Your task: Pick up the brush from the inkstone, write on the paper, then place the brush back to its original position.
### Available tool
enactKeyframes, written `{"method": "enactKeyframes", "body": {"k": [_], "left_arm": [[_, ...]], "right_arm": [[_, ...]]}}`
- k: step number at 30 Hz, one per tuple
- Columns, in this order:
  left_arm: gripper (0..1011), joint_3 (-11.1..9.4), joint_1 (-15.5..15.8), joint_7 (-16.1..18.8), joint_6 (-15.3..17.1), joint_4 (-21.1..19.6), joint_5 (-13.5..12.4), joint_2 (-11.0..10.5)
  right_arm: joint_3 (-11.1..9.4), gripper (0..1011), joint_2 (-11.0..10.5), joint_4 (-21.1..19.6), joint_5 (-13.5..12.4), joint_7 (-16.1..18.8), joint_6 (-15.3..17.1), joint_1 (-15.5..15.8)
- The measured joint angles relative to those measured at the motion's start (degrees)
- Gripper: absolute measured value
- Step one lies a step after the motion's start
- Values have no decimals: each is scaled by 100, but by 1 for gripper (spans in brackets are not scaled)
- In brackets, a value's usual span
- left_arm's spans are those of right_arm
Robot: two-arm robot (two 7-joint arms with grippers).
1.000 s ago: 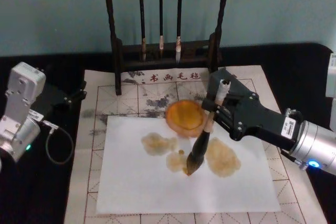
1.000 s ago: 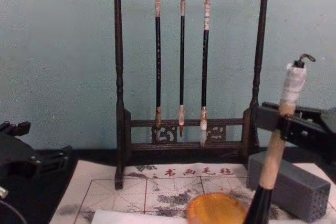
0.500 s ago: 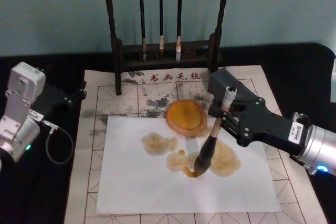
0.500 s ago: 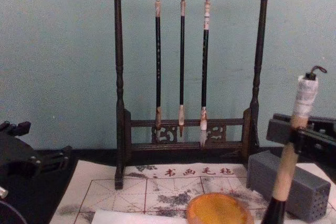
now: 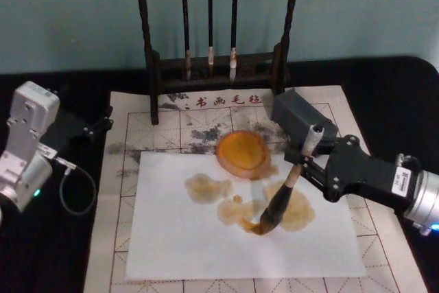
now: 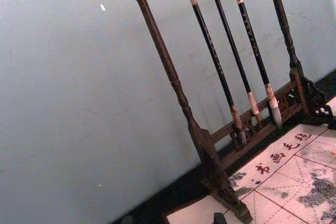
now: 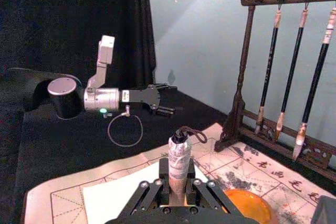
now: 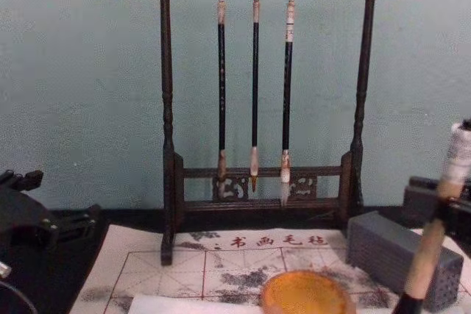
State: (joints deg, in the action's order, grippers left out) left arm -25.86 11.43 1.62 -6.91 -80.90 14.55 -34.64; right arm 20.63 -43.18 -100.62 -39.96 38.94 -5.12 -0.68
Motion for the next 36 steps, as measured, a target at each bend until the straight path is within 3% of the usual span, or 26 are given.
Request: {"method": "enactKeyframes", "body": {"k": [21, 30, 36], "left_arm": [[1001, 0, 0, 0, 0, 0, 0, 0], [1001, 0, 0, 0, 0, 0, 0, 0], [1001, 0, 0, 0, 0, 0, 0, 0]], "right_arm": [[-272, 181, -116, -166, -98, 3, -107, 223], [-363, 181, 3, -154, -170, -28, -170, 147], [-397, 181, 195, -78, -332, -77, -153, -22]]}}
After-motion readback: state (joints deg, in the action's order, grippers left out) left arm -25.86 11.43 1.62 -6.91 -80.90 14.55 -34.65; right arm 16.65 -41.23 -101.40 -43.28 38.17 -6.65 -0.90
